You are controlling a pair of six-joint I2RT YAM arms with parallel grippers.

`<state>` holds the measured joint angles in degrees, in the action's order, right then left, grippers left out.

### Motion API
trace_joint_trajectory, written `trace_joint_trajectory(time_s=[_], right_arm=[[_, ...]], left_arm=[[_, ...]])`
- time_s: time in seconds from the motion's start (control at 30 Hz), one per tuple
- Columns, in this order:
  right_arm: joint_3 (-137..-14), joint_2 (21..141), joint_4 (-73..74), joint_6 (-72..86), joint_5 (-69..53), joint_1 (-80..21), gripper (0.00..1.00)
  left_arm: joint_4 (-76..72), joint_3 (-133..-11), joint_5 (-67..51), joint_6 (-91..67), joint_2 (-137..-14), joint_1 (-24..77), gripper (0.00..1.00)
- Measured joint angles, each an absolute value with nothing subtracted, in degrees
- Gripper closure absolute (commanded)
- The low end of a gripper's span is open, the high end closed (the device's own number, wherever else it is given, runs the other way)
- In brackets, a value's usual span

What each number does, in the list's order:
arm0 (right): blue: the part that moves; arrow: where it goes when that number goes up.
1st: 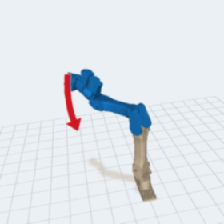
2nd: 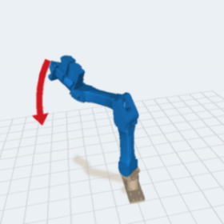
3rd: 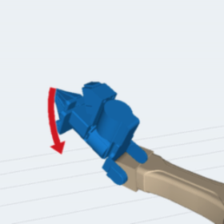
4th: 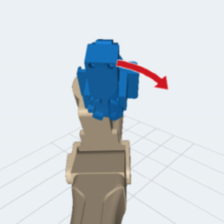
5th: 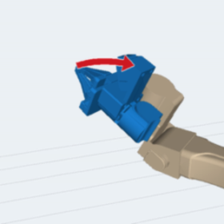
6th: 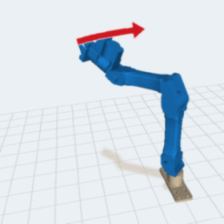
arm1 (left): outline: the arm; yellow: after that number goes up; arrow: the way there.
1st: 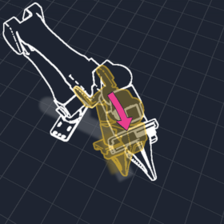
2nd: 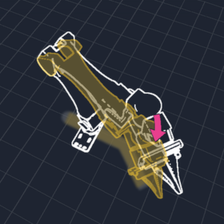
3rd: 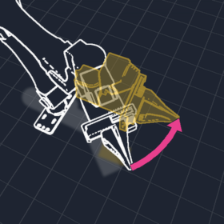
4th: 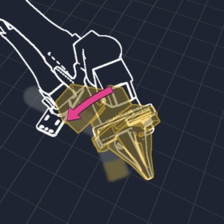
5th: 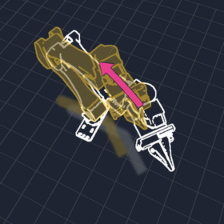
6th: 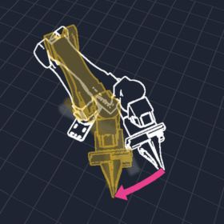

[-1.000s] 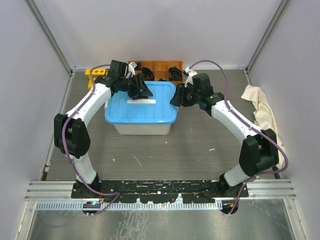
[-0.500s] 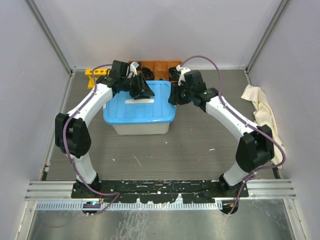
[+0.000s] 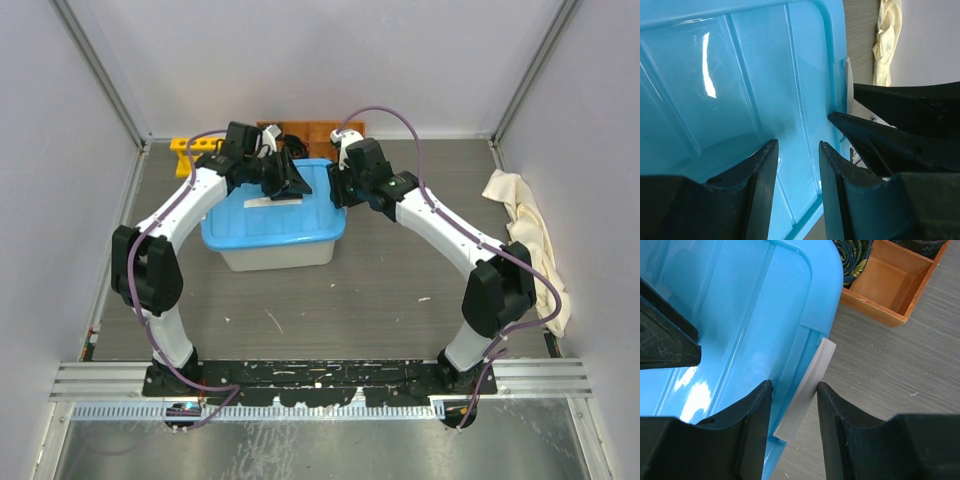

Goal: Organize the chemistry lab equipment
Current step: Close the lid of the storage box.

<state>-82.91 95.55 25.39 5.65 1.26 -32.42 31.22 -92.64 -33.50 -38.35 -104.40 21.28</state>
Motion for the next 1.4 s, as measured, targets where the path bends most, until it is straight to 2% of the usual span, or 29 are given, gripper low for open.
trace_joint_trajectory(time_s=[0.23,0.37,0.53,0.67,1.2,1.4], right_arm=[[-83.4,95.8,25.9,4.4,2.7,-33.0,0.98],[-83.5,95.8,25.9,4.4,2.7,-33.0,0.79],[-83.6,95.6,26.0,4.7,2.7,-33.0,0.46],[-83.6,95.6,25.9,4.6,3.0,-33.0,0.33],[-83.6,94.7,27.4,5.8,4.6,-33.5,0.31],[-81.5,90.6,29.0,7.3,4.6,-31.5,0.31]], left_arm=[[31.3,-92.6,-33.9,-38.4,-104.5,21.3,0.60],[31.3,-92.6,-33.9,-38.4,-104.5,21.3,0.60],[31.4,-92.6,-33.9,-38.3,-104.5,21.3,0.59],[31.4,-92.6,-33.9,-38.3,-104.5,21.3,0.57],[32.1,-93.3,-33.0,-37.9,-104.4,21.3,0.56],[34.1,-94.6,-31.1,-37.3,-103.9,21.4,0.55]])
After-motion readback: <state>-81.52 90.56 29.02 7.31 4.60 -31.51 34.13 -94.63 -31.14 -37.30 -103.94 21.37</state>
